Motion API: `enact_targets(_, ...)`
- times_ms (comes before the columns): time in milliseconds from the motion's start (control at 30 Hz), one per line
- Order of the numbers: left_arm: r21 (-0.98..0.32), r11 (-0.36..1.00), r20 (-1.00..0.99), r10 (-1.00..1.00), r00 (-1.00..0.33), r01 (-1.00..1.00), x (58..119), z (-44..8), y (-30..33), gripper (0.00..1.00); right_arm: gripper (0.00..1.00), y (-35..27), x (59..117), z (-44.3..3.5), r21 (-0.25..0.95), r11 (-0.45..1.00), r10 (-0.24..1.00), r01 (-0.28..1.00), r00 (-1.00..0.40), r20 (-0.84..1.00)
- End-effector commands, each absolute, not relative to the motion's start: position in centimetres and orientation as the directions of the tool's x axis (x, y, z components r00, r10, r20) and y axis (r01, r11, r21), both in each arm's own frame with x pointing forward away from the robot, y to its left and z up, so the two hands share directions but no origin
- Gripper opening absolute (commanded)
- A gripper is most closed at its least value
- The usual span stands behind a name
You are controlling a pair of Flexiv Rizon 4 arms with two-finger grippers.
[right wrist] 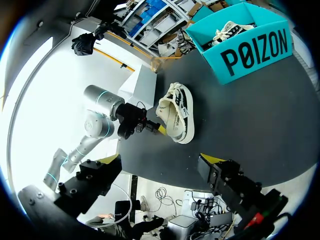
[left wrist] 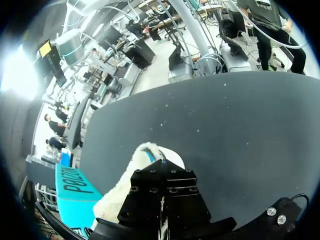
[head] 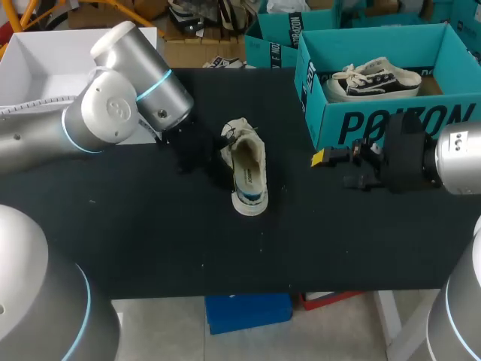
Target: Take the shoe out of the shoebox, open the shoe tongue, remove and reinsert the insole, then place the shoe into the shoebox
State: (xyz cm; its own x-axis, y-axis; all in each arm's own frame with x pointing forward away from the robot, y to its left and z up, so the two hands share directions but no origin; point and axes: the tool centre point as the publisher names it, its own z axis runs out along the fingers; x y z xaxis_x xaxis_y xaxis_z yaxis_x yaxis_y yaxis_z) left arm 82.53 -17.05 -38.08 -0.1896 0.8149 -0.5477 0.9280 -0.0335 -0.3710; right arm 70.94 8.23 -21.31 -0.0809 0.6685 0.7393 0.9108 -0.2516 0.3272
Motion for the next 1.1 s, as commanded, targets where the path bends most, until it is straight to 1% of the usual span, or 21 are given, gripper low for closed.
enact_targets(33,-0.377,-0.037,-0.542,0.819,-0.189,0.925,83.1,-38.2,-17.7,0.00,1.00,8.2,70.9,-21.3,0.327,-0.252,0.669,0.911,-0.080,0.739)
enact_targets(500,-0.347,-0.052,-0.555,0.816,-0.160,0.937,83.3,-35.5,-16.8,0.00,1.00,8.2,70.9,-21.3,0.327,-0.252,0.669,0.911,-0.080,0.739)
enact_targets(1100,-0.327,-0.068,-0.527,0.841,-0.123,0.943,83.8,-37.3,-17.8,0.00,1.00,8.2,70.9,-21.3,0.327,-0.252,0.669,0.911,-0.080,0.739)
